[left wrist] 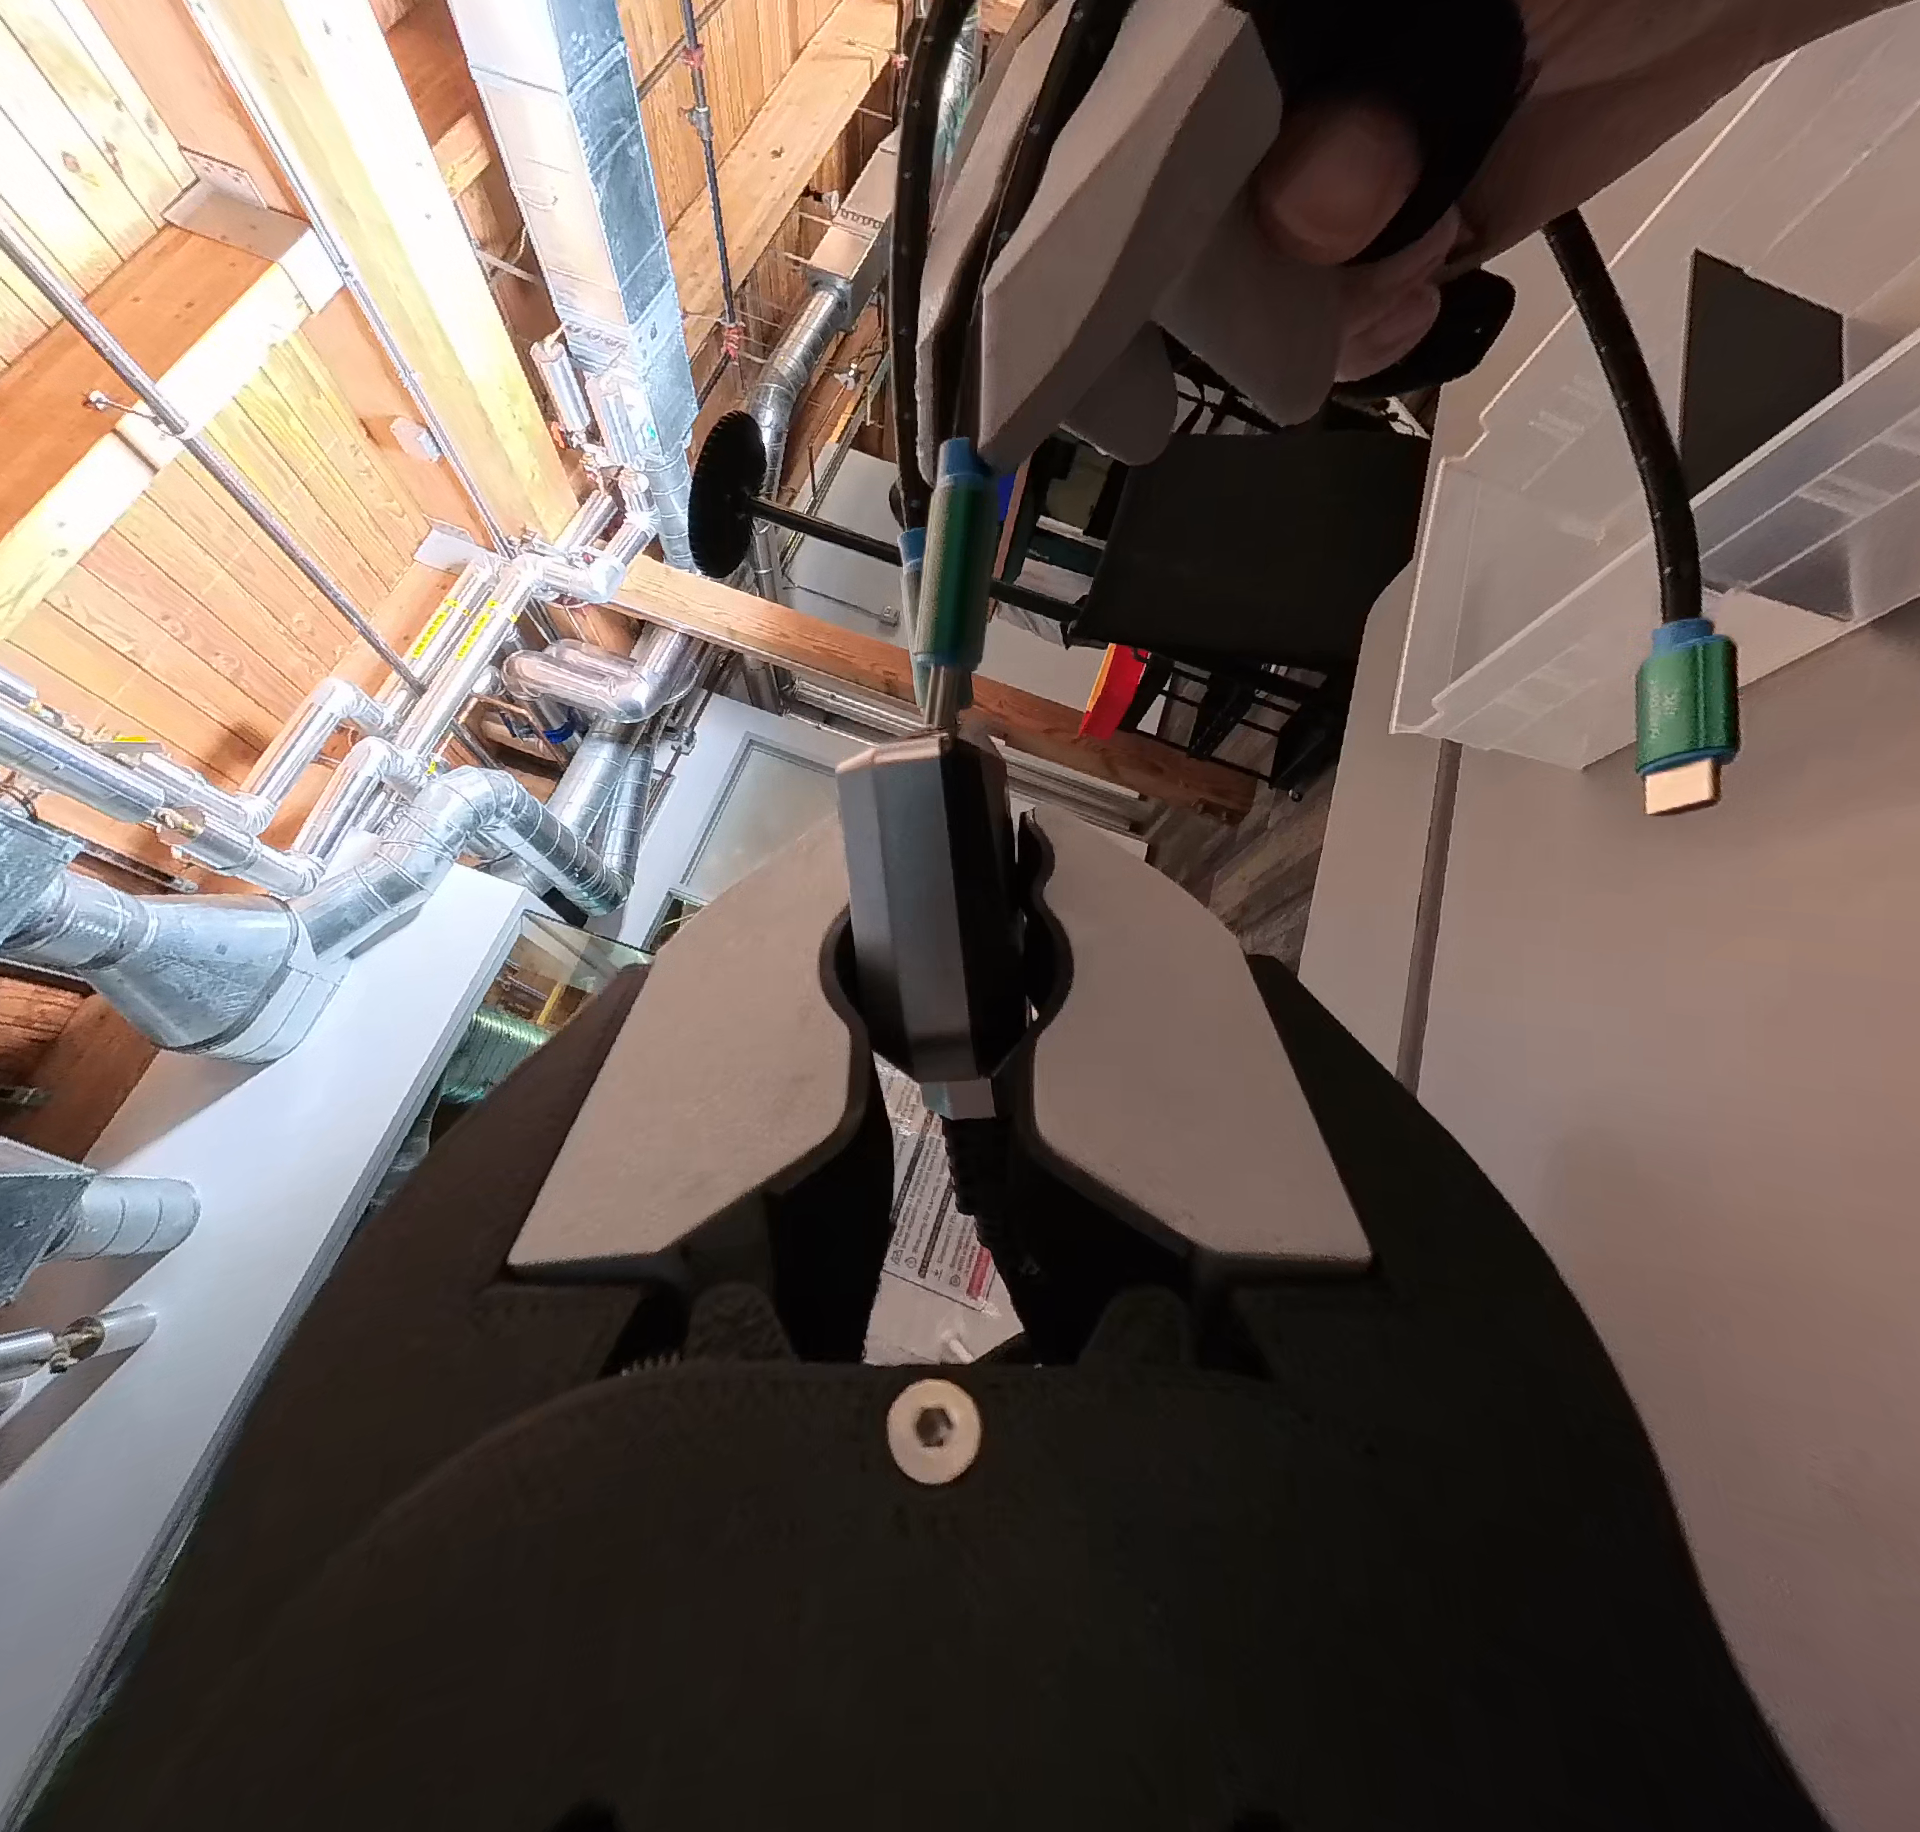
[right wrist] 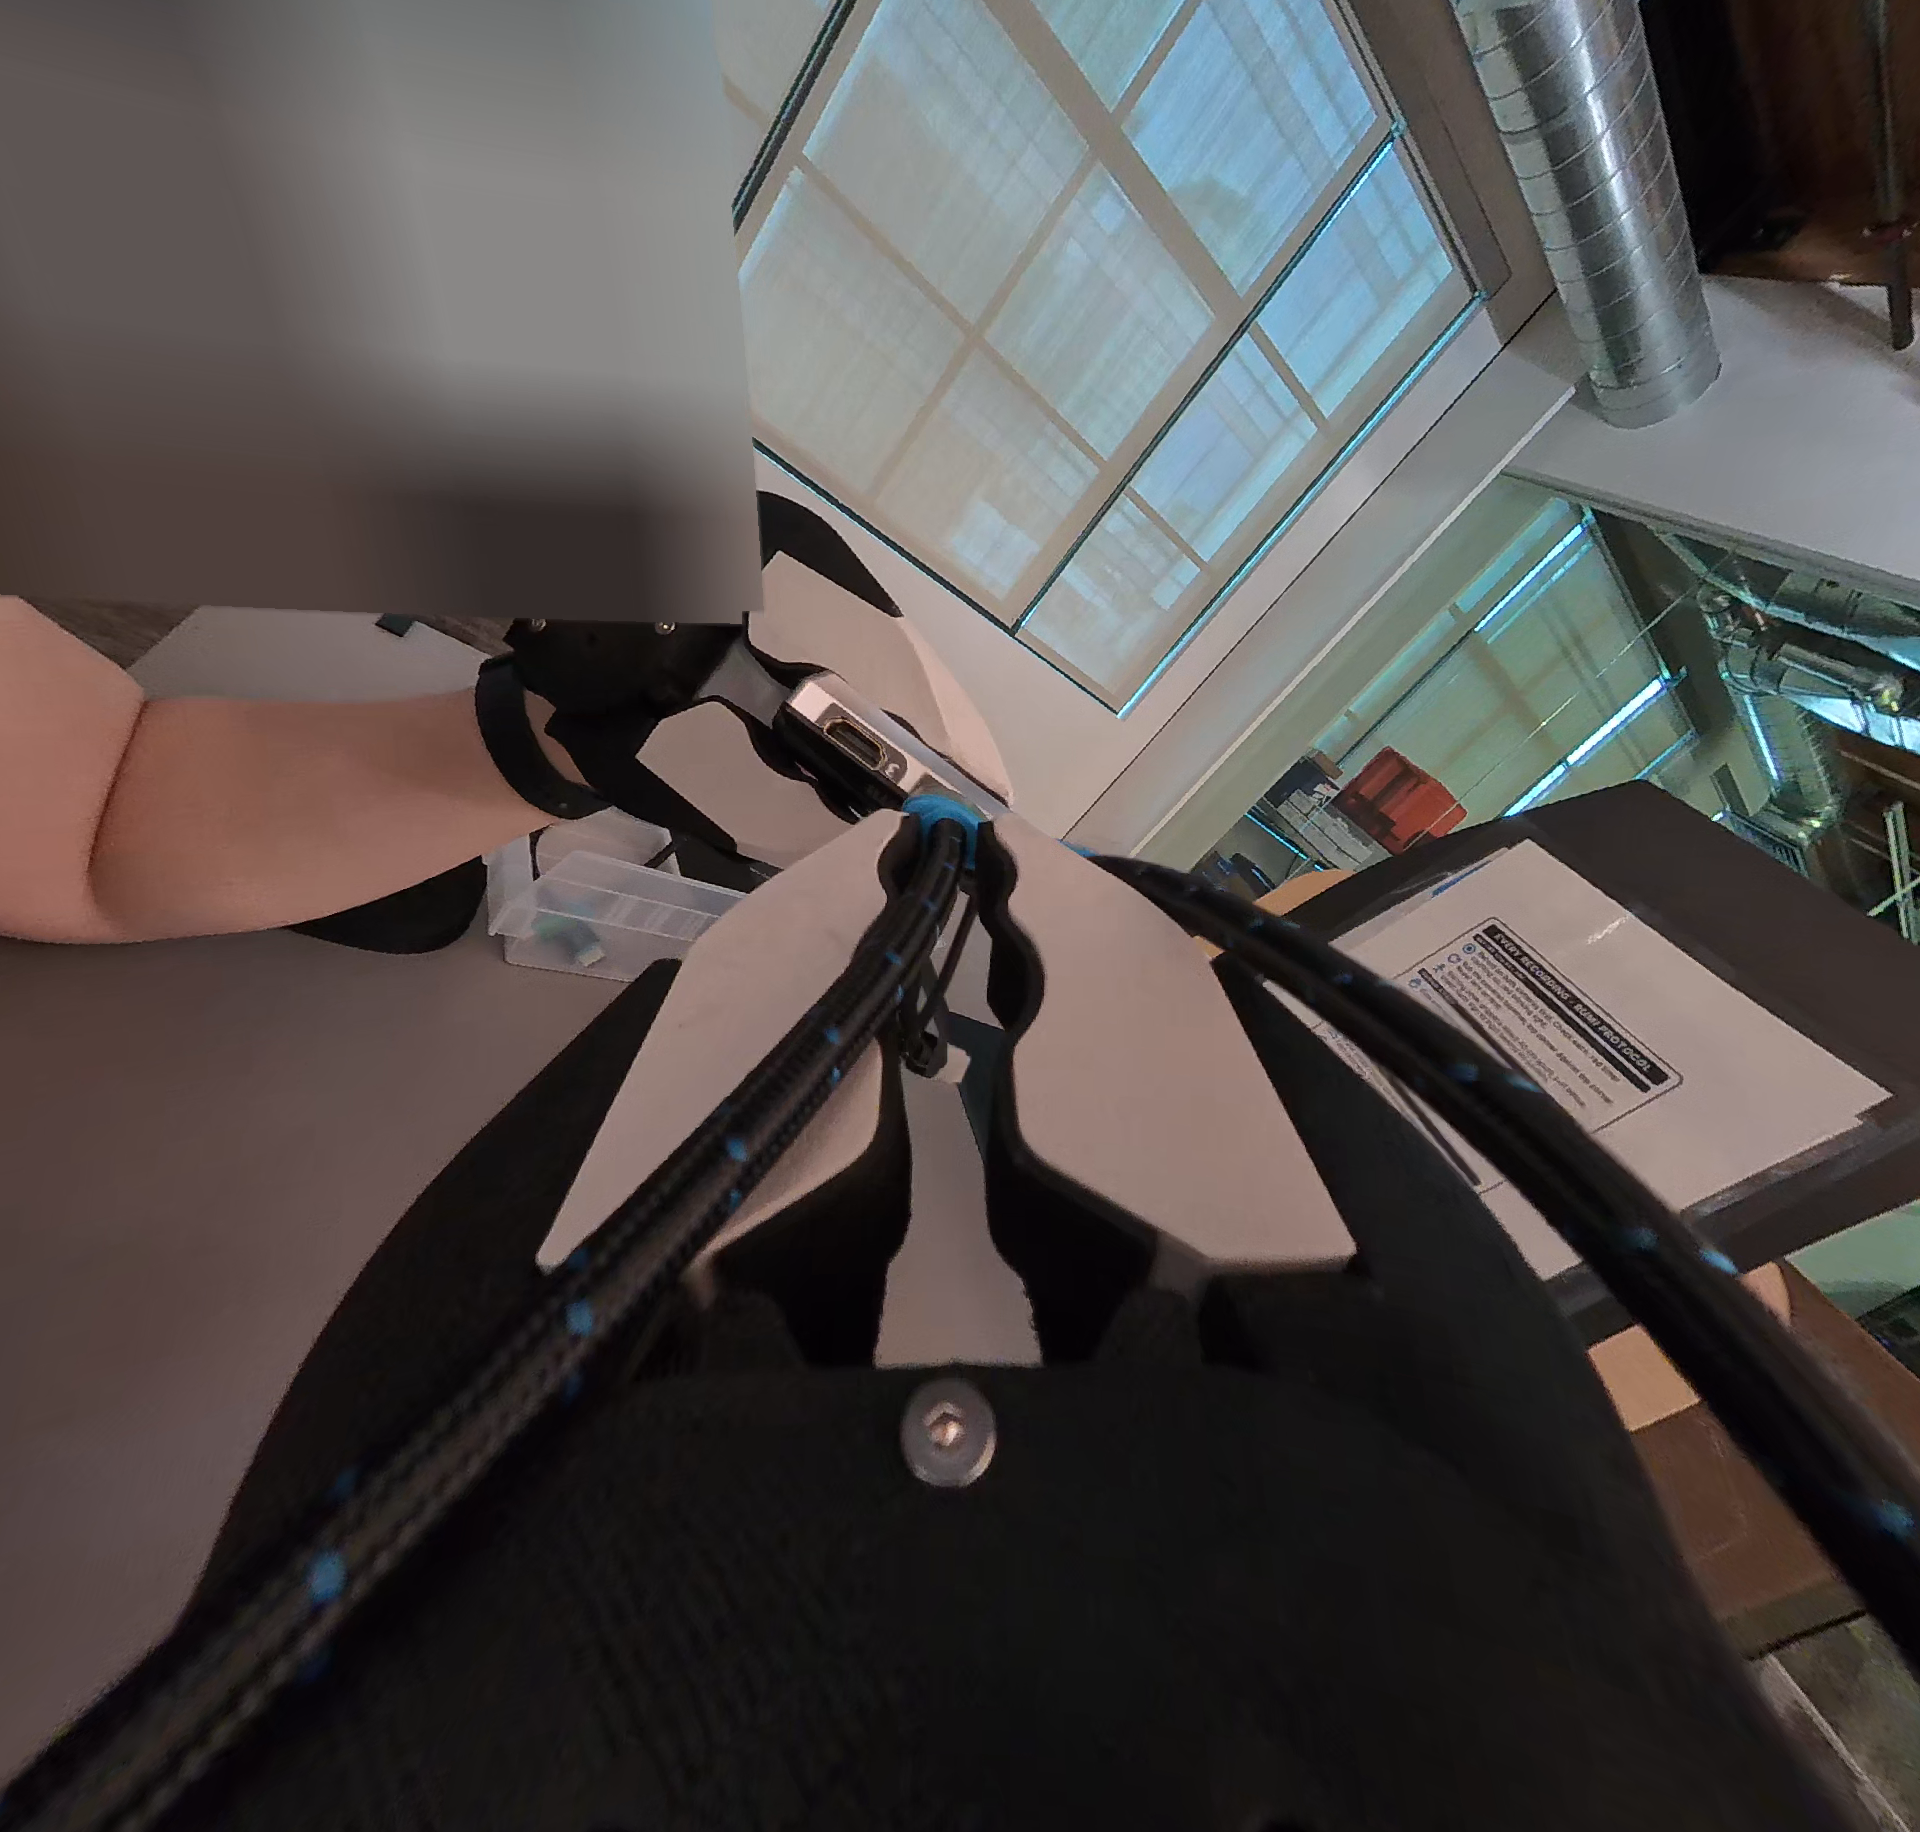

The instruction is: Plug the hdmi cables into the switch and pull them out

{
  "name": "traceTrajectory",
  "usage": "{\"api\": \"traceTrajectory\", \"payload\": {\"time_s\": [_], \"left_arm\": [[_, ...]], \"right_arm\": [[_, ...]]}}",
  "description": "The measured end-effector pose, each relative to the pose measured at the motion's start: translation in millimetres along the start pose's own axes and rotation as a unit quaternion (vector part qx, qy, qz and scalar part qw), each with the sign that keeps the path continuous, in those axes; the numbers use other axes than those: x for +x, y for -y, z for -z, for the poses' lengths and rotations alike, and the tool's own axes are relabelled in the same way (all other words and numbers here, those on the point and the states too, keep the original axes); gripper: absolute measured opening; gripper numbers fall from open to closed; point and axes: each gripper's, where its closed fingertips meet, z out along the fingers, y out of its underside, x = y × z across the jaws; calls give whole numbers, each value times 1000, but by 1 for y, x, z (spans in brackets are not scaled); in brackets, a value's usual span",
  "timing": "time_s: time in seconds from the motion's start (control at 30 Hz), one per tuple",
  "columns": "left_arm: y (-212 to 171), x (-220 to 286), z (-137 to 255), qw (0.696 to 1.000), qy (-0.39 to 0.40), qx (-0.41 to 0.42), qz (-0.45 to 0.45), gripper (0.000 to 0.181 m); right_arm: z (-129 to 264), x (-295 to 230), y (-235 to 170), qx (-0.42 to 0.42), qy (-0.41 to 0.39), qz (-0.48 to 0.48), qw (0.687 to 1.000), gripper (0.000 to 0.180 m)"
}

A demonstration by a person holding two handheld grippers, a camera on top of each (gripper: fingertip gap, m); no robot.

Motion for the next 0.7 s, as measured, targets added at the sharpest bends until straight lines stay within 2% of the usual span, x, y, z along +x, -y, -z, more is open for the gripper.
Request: {"api": "traceTrajectory", "payload": {"time_s": [0.7], "left_arm": [[1, 6, -1, 999, 0, -21, -42, 21]], "right_arm": [[3, -1, -6, -15, 20, -30, 999, 11]]}}
